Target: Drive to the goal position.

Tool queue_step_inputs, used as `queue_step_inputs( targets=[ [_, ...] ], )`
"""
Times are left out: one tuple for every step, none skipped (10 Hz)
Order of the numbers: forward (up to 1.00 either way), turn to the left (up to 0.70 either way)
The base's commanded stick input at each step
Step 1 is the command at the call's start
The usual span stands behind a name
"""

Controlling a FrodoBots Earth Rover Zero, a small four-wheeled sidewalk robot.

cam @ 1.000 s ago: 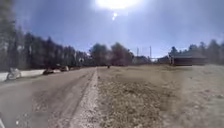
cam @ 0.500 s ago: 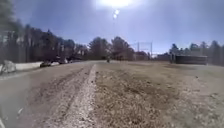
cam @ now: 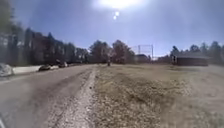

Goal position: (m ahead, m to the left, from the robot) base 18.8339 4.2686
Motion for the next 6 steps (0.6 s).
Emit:
queue_step_inputs(
  targets=[
    [0.69,0.03],
    [0.69,0.03],
    [0.69,0.03],
    [0.69,0.03],
    [0.69,0.03],
    [0.69,0.03]
  ],
)
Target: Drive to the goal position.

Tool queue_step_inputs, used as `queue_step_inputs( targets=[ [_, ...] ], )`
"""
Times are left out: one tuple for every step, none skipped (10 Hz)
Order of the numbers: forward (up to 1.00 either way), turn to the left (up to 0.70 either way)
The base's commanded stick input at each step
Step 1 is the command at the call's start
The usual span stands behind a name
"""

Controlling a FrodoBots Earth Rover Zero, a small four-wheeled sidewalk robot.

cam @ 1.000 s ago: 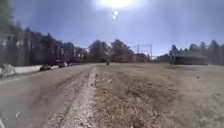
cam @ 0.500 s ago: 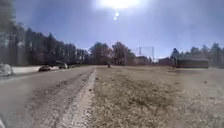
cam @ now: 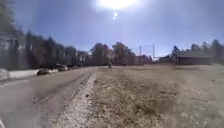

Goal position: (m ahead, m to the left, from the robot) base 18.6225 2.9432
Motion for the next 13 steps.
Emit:
queue_step_inputs(
  targets=[
    [0.69,0.03],
    [0.69,0.03],
    [0.69,0.03],
    [0.69,0.03],
    [0.69,0.03],
    [0.69,0.03],
    [0.69,0.03],
    [0.69,0.03],
    [0.69,0.03],
    [0.69,0.03],
    [0.69,0.03],
    [0.69,0.03],
    [0.69,0.03]
  ],
)
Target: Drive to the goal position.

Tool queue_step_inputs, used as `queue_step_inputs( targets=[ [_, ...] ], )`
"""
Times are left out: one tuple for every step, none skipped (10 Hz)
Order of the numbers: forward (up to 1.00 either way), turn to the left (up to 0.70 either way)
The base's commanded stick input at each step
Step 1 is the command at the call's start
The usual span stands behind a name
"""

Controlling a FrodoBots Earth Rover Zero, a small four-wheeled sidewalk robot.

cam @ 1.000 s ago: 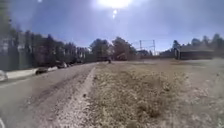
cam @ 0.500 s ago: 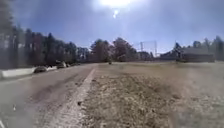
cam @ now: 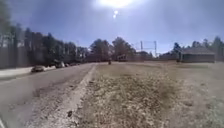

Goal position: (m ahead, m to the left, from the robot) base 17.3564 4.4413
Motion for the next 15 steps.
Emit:
queue_step_inputs(
  targets=[
    [0.69,0.03],
    [0.69,0.03],
    [0.69,0.03],
    [0.69,0.03],
    [0.69,0.03],
    [0.69,0.03],
    [0.69,0.03],
    [0.69,0.03],
    [0.69,0.03],
    [0.69,0.03],
    [0.69,0.03],
    [0.69,0.03],
    [0.69,0.03],
    [0.69,0.03],
    [0.69,0.03]
  ],
)
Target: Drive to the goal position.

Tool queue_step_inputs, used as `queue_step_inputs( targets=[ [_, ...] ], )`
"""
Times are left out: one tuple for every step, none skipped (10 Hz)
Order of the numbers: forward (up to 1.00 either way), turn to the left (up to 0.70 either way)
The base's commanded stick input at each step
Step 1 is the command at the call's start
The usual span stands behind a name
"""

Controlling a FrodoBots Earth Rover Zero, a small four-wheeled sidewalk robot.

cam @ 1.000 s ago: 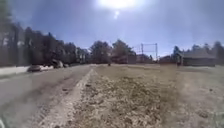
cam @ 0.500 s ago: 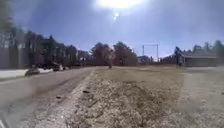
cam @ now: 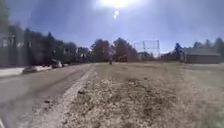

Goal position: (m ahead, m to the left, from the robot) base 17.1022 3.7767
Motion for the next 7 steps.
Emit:
queue_step_inputs(
  targets=[
    [0.69,0.03],
    [0.69,0.03],
    [0.69,0.03],
    [0.69,0.03],
    [0.69,0.03],
    [0.69,0.03],
    [0.69,0.03]
  ],
)
